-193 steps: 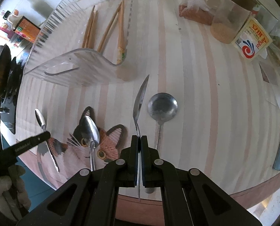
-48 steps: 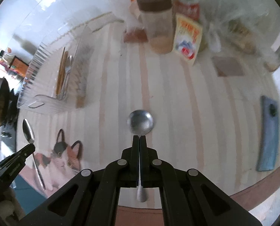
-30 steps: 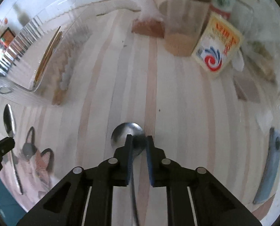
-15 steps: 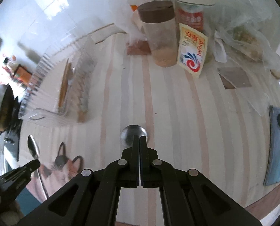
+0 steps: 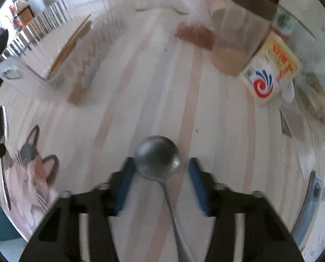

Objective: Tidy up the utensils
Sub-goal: 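Lift the spoon with the left tool while the right tool regrips the ladle handle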

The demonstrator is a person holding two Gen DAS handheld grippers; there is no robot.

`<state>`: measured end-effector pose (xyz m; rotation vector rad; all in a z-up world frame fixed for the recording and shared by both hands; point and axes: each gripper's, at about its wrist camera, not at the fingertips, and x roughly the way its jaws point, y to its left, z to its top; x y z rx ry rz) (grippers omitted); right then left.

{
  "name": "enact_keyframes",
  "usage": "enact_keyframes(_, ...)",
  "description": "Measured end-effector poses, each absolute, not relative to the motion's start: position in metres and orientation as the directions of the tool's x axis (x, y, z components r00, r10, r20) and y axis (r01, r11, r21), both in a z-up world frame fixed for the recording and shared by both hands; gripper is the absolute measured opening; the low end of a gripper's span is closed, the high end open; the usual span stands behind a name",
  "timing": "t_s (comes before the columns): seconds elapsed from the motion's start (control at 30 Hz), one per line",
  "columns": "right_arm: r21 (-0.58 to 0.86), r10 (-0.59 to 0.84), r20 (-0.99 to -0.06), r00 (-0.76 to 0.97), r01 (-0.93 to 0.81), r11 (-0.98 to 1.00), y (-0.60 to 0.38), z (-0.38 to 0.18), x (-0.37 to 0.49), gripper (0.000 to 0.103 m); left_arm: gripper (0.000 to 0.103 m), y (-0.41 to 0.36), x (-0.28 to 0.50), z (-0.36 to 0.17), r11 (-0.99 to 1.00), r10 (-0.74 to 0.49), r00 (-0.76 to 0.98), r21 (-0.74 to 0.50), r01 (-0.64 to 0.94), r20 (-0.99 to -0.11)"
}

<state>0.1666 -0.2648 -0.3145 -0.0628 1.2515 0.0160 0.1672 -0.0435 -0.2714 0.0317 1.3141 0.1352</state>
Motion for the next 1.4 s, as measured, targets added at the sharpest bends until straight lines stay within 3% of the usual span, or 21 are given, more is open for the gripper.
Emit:
enact_keyframes(0.07,-0.034,-0.02,-0.949,0.316,-0.039,0.999,-0.265,-0.315,0.168,0.04,0.004,-0.045,0.167,-0.271,0.992,0.116,0.248,0.098,-0.083,-0.962)
enact_keyframes(0.1,-0.02,-0.007,-0.942,0.334,-0.036,0.999,-0.265,-0.312,0.167,0.034,0.004,-0.045,0.167,-0.271,0.992,0.116,0.249,0.099,-0.081,-0.961)
enact_keyframes(0.13,-0.029,-0.012,-0.933,0.359,-0.044,0.999,-0.263,-0.305,0.166,0.007,0.004,-0.044,0.166,-0.271,0.991,0.119,0.253,0.101,-0.083,-0.96)
enact_keyframes(0.17,-0.023,-0.004,-0.929,0.369,-0.045,0.999,-0.263,-0.299,0.166,0.001,0.004,-0.044,0.165,-0.27,0.991,0.121,0.254,0.103,-0.084,-0.96)
enact_keyframes(0.53,0.264,0.199,-0.901,0.385,0.126,0.956,-0.313,-0.27,0.165,0.0,0.004,-0.044,0.166,-0.26,0.992,0.112,0.27,0.091,-0.089,-0.956)
enact_keyframes(0.6,0.285,0.226,-0.913,0.341,0.136,0.949,-0.319,-0.278,0.171,0.0,0.004,-0.048,0.167,-0.262,0.992,0.115,0.27,0.095,-0.087,-0.956)
enact_keyframes(0.63,0.276,0.22,-0.918,0.331,0.131,0.952,-0.318,-0.282,0.172,0.006,0.004,-0.049,0.168,-0.263,0.991,0.12,0.271,0.099,-0.088,-0.955)
enact_keyframes(0.7,0.231,0.193,-0.936,0.295,0.101,0.968,-0.314,-0.291,0.173,0.038,0.004,-0.053,0.171,-0.267,0.989,0.134,0.273,0.113,-0.093,-0.952)
enact_keyframes(0.73,0.219,0.186,-0.937,0.294,0.082,0.972,-0.312,-0.295,0.174,0.066,0.004,-0.054,0.173,-0.269,0.988,0.144,0.274,0.122,-0.094,-0.951)
enact_keyframes(0.77,0.192,0.168,-0.94,0.297,0.053,0.98,-0.308,-0.3,0.176,0.074,0.004,-0.056,0.174,-0.273,0.987,0.149,0.272,0.128,-0.093,-0.951)
enact_keyframes(0.97,0.006,0.024,-0.953,0.301,-0.06,0.998,-0.276,-0.322,0.186,0.071,0.004,-0.065,0.178,-0.288,0.988,0.142,0.246,0.123,-0.091,-0.959)
enact_keyframes(1.0,-0.02,0.004,-0.947,0.322,-0.073,0.997,-0.271,-0.322,0.185,0.067,0.004,-0.065,0.178,-0.289,0.988,0.142,0.246,0.124,-0.088,-0.959)
enact_keyframes(1.03,-0.015,0.012,-0.943,0.333,-0.079,0.997,-0.269,-0.321,0.185,0.049,0.004,-0.066,0.177,-0.29,0.989,0.142,0.245,0.125,-0.084,-0.959)
enact_keyframes(1.07,-0.03,-0.001,-0.944,0.33,-0.082,0.996,-0.265,-0.32,0.186,0.044,0.004,-0.066,0.177,-0.291,0.989,0.141,0.243,0.124,-0.084,-0.96)
enact_keyframes(1.23,-0.002,0.006,-0.945,0.328,-0.022,1.0,-0.269,-0.319,0.186,0.043,0.004,-0.066,0.174,-0.29,0.989,0.135,0.238,0.118,-0.084,-0.962)
enact_keyframes(1.4,0.129,0.089,-0.932,0.35,0.092,0.987,-0.294,-0.304,0.182,0.043,0.004,-0.056,0.172,-0.272,0.99,0.126,0.265,0.104,-0.096,-0.956)
